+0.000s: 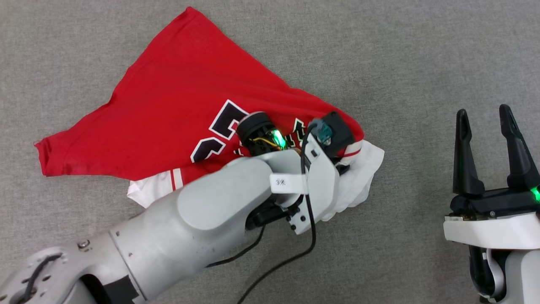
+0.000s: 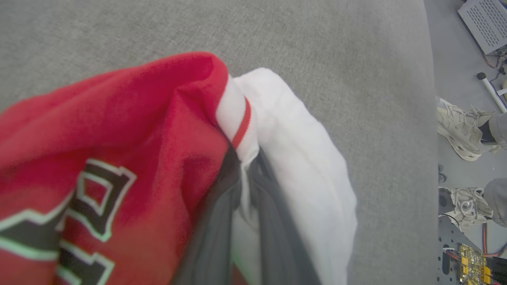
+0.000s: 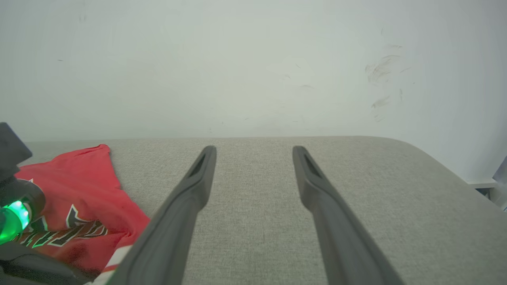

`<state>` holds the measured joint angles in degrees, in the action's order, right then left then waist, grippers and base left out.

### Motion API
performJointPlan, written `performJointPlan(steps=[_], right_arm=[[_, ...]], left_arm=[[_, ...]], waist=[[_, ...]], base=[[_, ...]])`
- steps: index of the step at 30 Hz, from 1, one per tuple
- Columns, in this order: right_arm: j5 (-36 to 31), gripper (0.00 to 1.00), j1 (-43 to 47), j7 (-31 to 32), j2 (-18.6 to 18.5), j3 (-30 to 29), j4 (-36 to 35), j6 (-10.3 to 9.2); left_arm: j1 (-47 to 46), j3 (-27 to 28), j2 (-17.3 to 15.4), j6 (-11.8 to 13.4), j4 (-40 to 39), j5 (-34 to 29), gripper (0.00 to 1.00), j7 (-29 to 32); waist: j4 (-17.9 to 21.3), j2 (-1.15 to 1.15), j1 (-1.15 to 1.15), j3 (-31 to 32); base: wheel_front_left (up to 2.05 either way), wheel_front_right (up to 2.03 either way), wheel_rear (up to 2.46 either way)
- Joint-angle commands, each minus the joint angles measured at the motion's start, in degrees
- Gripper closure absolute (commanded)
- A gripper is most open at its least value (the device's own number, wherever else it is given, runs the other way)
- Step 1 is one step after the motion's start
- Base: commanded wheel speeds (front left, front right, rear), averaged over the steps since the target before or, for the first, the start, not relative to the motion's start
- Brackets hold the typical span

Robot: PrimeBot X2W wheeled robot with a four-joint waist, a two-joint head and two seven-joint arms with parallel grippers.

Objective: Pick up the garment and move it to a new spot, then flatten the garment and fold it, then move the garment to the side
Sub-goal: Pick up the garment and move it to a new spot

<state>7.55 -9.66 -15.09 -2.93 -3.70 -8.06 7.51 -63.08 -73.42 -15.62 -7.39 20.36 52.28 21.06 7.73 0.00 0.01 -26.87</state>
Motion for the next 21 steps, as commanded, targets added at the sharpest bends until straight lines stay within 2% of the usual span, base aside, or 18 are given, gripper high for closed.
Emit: performJointPlan(steps=[1,4,6,7,8,15,18,21], right_arm=[[-0.04,0.0,-1.13,-0.12,0.09,-0.15,-0.08,-0.04],[-0.27,0.0,-1.16,-0.12,0.09,-0.08,0.1,-0.04],[-0.53,0.0,-0.86,-0.12,0.09,-0.22,0.28,-0.04],[-0.68,0.0,-0.66,-0.12,0.09,-0.21,0.37,-0.04],[-0.73,0.0,-0.45,-0.12,0.09,-0.18,0.49,-0.04],[-1.67,0.0,1.77,-0.13,0.09,-0.59,1.22,-0.04],[-1.79,0.0,2.86,-0.12,0.09,-0.65,1.55,-0.04],[-1.98,0.0,4.04,-0.12,0.09,-0.41,1.78,-0.04]], left_arm=[[1.93,0.02,0.7,-0.01,1.09,-1.19,1.0,0.72],[4.5,-0.33,1.47,-0.02,2.83,-3.04,1.0,0.63],[4.68,-0.28,2.22,-0.02,3.56,-4.1,1.0,-1.57],[4.58,-0.23,2.66,-0.01,3.95,-4.3,0.63,-3.06],[4.0,-0.11,2.98,-0.01,4.47,-4.7,0.0,-5.18],[1.42,0.8,4.86,0.03,11.0,-6.74,0.0,-24.14],[2.47,2.27,5.37,1.55,13.71,-7.87,0.0,-30.82],[4.21,3.88,5.03,3.9,14.77,-8.38,0.0,-34.39]], waist=[[-0.03,0.0,-0.01,-0.28],[-0.19,0.0,-0.01,-0.33],[-0.57,0.0,-0.01,0.08],[-0.76,0.0,-0.01,0.42],[-0.95,0.0,-0.01,0.85],[-3.15,0.0,-0.01,6.18],[-4.25,0.0,-0.01,8.69],[-5.29,0.0,-0.01,11.07]], base=[[0.0,0.0,0.0],[0.0,0.0,0.0],[0.0,0.0,0.0],[0.0,0.0,0.0],[0.0,0.0,0.0],[0.0,0.0,0.0],[0.0,0.0,0.0],[0.0,0.0,0.0]])
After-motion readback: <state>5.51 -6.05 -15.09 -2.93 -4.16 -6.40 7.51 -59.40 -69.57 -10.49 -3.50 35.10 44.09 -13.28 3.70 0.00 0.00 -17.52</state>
